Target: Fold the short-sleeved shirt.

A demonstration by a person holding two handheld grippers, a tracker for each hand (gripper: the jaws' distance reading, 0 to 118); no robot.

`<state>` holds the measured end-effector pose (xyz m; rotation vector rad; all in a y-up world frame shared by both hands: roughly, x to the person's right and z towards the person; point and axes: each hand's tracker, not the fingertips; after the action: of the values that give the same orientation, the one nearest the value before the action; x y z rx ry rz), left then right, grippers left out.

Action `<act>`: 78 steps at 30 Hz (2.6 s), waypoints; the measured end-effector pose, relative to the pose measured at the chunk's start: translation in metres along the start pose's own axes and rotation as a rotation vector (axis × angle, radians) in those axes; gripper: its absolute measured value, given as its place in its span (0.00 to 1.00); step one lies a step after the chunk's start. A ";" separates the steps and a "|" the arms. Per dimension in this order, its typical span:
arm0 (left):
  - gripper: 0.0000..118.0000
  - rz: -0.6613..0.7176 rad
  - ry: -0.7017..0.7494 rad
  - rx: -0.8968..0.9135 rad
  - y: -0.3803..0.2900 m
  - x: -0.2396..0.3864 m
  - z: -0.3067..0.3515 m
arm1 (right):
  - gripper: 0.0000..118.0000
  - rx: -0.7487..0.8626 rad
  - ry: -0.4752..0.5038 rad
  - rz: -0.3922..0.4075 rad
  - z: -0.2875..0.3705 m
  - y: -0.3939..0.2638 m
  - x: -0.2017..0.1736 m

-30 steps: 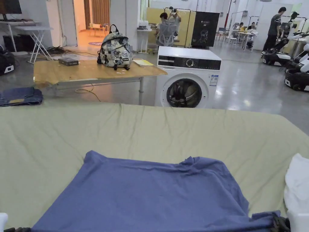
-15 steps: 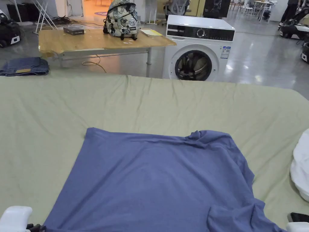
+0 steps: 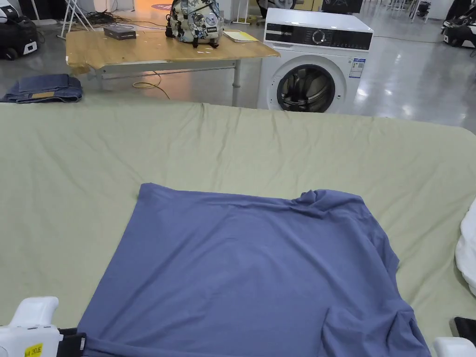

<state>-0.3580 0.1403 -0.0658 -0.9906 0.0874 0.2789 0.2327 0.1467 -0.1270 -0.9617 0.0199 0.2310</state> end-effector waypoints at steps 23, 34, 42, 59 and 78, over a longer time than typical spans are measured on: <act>0.00 -0.215 0.050 0.635 0.078 0.119 0.057 | 0.00 0.760 0.041 -0.188 0.072 0.098 -0.080; 0.00 -0.175 0.043 0.447 0.069 0.092 0.055 | 0.00 0.701 0.074 -0.185 0.060 0.098 -0.088; 0.00 -0.078 0.014 0.123 0.036 0.026 0.049 | 0.00 0.618 0.077 -0.149 0.043 0.086 -0.089; 0.51 -0.084 0.212 -0.169 -0.012 0.022 -0.019 | 0.00 0.522 0.064 -0.118 0.030 0.069 -0.089; 0.00 -0.054 0.075 -0.145 -0.007 0.026 -0.005 | 0.56 0.087 0.041 -0.007 0.012 0.018 0.000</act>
<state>-0.3312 0.1373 -0.0680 -1.1459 0.1099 0.2010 0.2275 0.1660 -0.1347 -0.8792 0.0644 0.2024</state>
